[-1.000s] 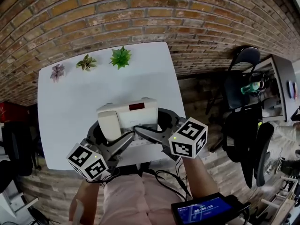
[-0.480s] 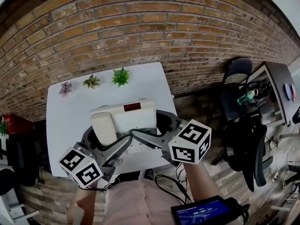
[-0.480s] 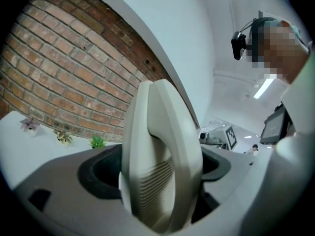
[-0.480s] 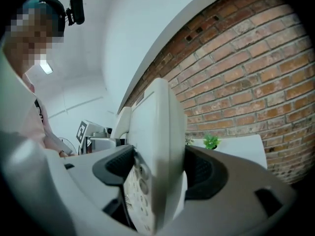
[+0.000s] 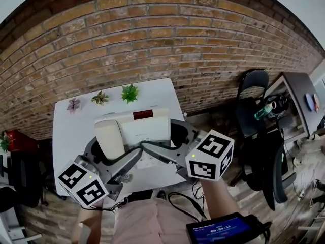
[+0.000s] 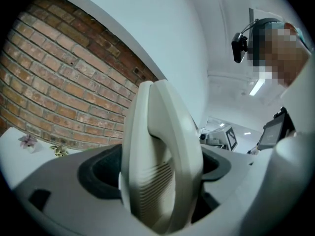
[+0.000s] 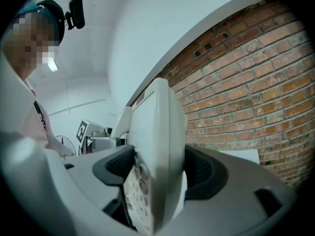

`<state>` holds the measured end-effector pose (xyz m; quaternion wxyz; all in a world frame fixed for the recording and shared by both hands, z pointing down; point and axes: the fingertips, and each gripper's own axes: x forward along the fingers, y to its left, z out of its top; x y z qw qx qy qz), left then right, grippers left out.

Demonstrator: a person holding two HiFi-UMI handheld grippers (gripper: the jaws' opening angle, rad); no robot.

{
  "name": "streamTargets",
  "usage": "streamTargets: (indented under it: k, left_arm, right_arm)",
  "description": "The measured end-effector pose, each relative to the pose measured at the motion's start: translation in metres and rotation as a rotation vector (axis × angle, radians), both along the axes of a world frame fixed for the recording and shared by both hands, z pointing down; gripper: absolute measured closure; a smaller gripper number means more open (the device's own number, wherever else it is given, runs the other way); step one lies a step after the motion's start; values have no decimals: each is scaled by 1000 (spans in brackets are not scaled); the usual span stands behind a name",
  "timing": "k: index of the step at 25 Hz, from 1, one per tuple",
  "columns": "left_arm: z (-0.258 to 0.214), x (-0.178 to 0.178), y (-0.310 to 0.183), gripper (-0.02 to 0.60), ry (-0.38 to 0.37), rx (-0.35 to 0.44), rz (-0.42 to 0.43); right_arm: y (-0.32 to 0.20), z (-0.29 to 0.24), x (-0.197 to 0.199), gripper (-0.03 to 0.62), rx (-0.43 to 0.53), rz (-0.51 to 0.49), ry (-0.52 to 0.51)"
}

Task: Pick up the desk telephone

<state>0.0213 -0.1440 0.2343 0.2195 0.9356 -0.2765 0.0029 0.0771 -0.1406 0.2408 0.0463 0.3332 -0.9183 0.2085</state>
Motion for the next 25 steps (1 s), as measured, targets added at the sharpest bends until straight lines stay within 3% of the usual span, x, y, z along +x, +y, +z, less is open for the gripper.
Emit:
streamTargets:
  k: [25]
  left_arm:
    - [2,8,3,130,-15,-14,2]
  right_arm:
    - [4,4,9,276,-11,21,-2]
